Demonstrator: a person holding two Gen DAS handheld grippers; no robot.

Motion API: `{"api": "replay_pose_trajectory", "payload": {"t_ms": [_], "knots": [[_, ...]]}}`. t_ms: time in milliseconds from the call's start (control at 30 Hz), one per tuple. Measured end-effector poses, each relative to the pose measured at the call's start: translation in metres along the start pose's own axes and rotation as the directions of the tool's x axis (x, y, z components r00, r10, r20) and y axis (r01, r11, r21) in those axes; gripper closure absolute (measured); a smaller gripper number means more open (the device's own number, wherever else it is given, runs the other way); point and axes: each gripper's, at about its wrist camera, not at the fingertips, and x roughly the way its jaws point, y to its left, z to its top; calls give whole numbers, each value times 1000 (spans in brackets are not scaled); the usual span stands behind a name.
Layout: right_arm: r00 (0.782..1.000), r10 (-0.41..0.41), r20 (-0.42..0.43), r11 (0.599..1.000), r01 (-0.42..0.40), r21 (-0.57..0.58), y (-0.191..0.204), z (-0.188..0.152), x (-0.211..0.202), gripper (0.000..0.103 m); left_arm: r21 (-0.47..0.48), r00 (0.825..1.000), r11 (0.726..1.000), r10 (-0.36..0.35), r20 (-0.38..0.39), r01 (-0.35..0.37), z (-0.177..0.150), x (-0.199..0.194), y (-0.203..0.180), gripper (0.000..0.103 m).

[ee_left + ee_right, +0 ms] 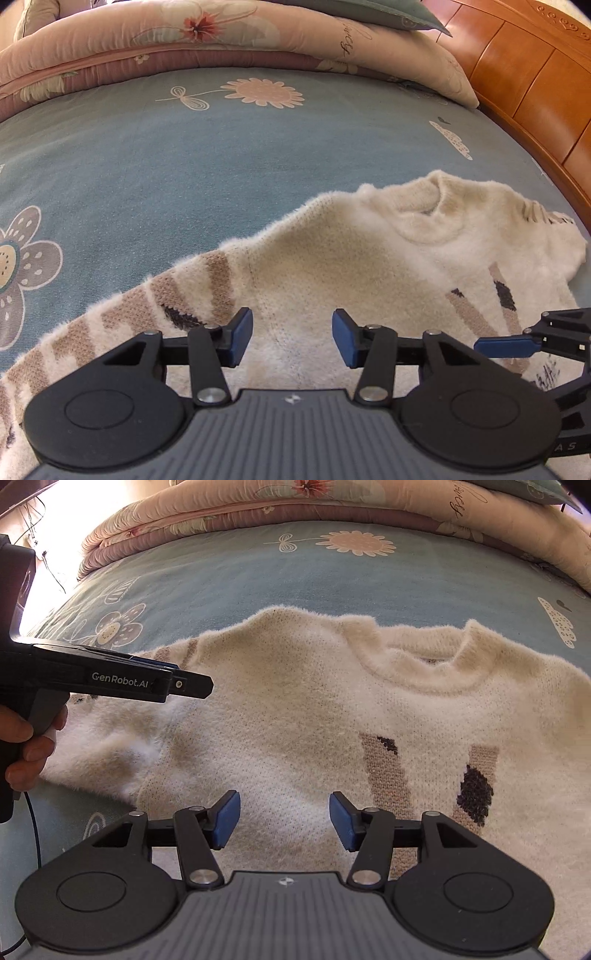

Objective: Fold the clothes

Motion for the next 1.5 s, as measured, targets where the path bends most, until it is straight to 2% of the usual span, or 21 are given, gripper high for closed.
{"api": "replay_pose_trajectory", "payload": {"t_ms": [167,267,367,467,533,600,667,700,733,800,867,933,1000,1100,1167,1233,1267,1500], "knots": [[996,-92,4,996,91,24,-16,-12,-31,43,31,997,997,-71,-36,72,-17,-18,-42,53],[989,-146,3,988,145,48,-31,-25,-55,40,9,992,995,-98,-76,99,-33,-18,-64,53],[983,-182,3,981,182,67,-49,-44,-71,38,42,991,996,-79,-113,84,-53,-12,-83,52],[979,-201,-20,974,202,103,-72,-67,-69,38,75,985,997,13,-175,0,-83,-6,-91,52],[983,-181,-27,974,183,133,-85,-81,-70,38,117,987,991,79,-137,-63,-104,-20,-95,52],[989,-149,-26,976,151,154,-96,-94,-77,38,113,977,985,145,-156,-128,-111,-33,-102,51],[992,-127,-14,978,127,166,-107,-108,-89,38,85,957,974,223,-186,-210,-110,-43,-117,53],[992,-126,-11,978,126,165,-113,-114,-94,38,54,958,973,229,-175,-223,-108,-49,-126,53],[992,-126,-7,979,125,163,-118,-120,-99,38,25,962,974,227,-152,-225,-107,-56,-135,52],[992,-124,18,982,120,148,-125,-127,-108,38,6,976,979,204,-75,-205,-109,-61,-157,42],[993,-109,50,986,102,129,-128,-133,-114,37,29,973,974,226,-53,-225,-112,-49,-176,42],[992,-108,65,987,99,129,-128,-138,-112,35,15,968,971,239,-76,-238,-117,-31,-187,42],[991,-110,73,981,97,165,-127,-145,-108,35,-49,966,970,230,-120,-237,-127,-16,-185,42],[988,-129,86,969,108,220,-121,-159,-99,33,-83,973,971,219,-71,-224,-136,-19,-182,40],[981,-161,105,966,134,221,-110,-169,-92,25,-93,980,976,194,-43,-197,-142,-22,-178,38],[975,-183,125,968,157,197,-98,-177,-90,16,-86,985,981,172,-25,-173,-145,-24,-177,36],[972,-194,130,968,168,189,-93,-181,-89,14,-80,986,983,162,-21,-164,-146,-24,-176,35],[947,-265,180,952,227,204,-81,-194,-86,10,15,997,997,80,16,-80,-152,-24,-173,27]]}}
